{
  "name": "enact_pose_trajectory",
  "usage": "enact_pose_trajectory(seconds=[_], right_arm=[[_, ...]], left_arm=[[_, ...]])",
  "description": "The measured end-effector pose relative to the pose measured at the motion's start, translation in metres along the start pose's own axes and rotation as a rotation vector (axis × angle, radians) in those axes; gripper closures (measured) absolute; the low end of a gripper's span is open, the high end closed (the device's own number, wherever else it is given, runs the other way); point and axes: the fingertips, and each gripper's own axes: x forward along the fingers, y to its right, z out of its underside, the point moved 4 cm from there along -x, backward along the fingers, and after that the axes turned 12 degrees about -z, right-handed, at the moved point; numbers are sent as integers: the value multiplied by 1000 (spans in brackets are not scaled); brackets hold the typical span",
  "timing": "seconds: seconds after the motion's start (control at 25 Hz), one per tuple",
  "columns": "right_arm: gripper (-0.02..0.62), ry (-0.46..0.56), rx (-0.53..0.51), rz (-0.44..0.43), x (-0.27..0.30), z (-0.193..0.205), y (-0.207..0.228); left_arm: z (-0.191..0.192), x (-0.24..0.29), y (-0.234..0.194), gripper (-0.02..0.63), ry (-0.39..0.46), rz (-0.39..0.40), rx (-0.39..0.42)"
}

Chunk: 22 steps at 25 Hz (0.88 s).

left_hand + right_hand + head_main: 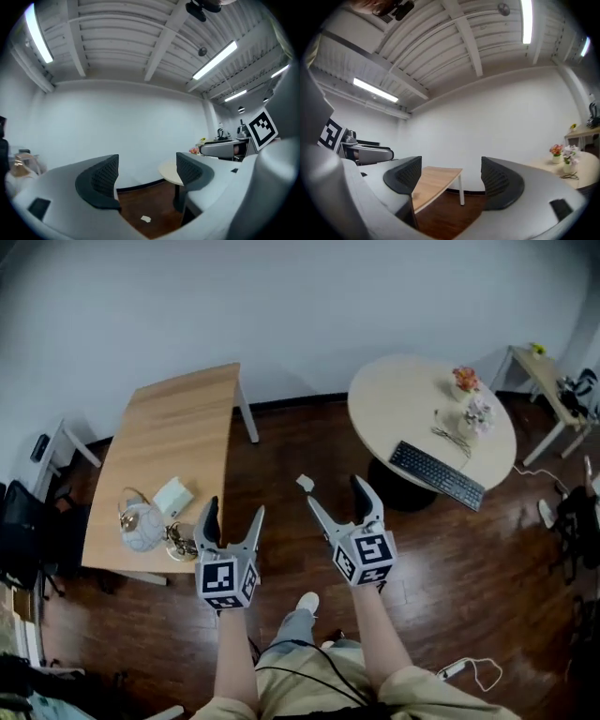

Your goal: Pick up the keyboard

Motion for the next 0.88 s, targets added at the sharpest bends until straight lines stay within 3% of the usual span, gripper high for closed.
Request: enact_pose_trajectory(seconds=[0.24,0.44,0.64,0.88], right_arm=[[187,-13,-18,387,-81,-3,121],[187,14,-22,653,-144,-15,165],[187,-5,2,795,-185,2,185],[187,-15,0,896,-223,3,206]], left_arm=[[10,105,128,236,-2,399,-9],[-2,149,210,236,38,649,-1],[15,163,266,236,21,804,-15],[14,180,317,236,22,884,-57]])
